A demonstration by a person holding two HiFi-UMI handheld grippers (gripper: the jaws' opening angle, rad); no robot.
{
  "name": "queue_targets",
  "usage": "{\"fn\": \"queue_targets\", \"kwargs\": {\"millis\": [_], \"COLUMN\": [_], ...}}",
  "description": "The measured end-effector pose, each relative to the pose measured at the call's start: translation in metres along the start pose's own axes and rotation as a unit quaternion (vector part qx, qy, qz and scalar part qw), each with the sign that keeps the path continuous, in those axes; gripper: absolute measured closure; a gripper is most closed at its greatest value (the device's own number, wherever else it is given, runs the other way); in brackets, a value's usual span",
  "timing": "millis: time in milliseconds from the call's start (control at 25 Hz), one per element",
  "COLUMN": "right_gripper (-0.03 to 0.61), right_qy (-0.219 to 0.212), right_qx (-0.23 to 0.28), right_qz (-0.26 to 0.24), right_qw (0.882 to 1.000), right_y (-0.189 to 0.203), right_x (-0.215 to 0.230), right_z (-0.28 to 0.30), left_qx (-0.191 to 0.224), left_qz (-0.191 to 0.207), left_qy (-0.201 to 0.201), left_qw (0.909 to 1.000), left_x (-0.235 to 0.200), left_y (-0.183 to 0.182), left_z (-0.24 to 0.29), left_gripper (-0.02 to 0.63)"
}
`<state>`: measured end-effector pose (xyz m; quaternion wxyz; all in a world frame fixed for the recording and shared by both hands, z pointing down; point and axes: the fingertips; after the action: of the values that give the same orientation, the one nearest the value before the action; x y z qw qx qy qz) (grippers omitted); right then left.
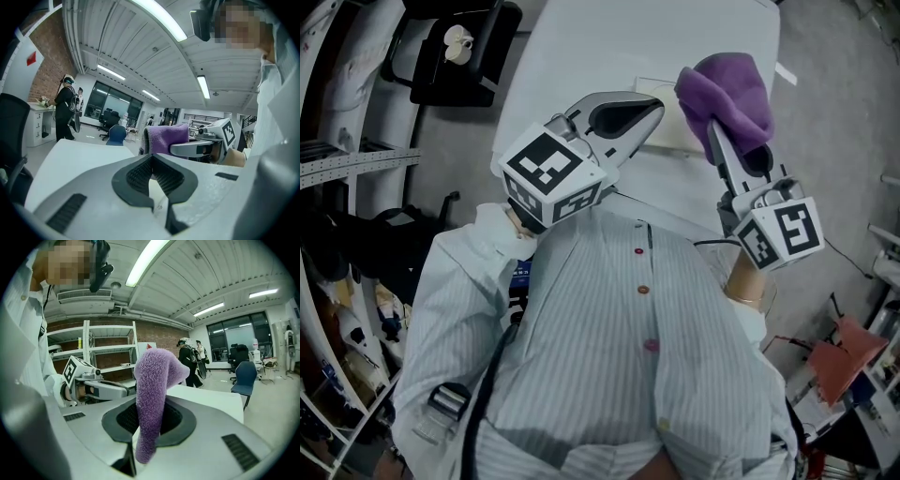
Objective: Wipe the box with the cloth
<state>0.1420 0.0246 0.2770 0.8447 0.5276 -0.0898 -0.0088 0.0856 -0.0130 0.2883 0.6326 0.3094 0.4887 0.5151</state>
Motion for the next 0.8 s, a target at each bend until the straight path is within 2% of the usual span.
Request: {"fn": "queue_targets", "kwargs": {"millis": [440, 800], "right_gripper": [0.517, 0.517], "right_qy": [0.011, 0.011], "right_qx": [-0.013, -0.017], "right_qz": [-0.003, -0.001], "right_qw": [1.000, 1.000], "right_y": [0.0107, 0.0108], "right_x": [0.0000, 0.0001], "right_z": [0.0023, 0.0032], "left_qx": [-0.002, -0.010], "left_qz": [-0.001, 0.002], "left_qy": [-0.011, -0.003], "left_qw": [0.9999, 0.9999], "left_x": [-0.0053, -0.0037], "left_y": [0.0069, 0.0084], "left_z": [-0.0018, 0.0020], "left_gripper": [0.604, 0.604]}}
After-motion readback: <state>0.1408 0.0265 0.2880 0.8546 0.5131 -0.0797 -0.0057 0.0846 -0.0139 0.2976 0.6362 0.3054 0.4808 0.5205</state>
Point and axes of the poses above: the fingertips, and each gripper's own axes: z forward along the fingers, x to its right, y out of its underside, and after that the axes turned 9 degrees about -x, right-handed
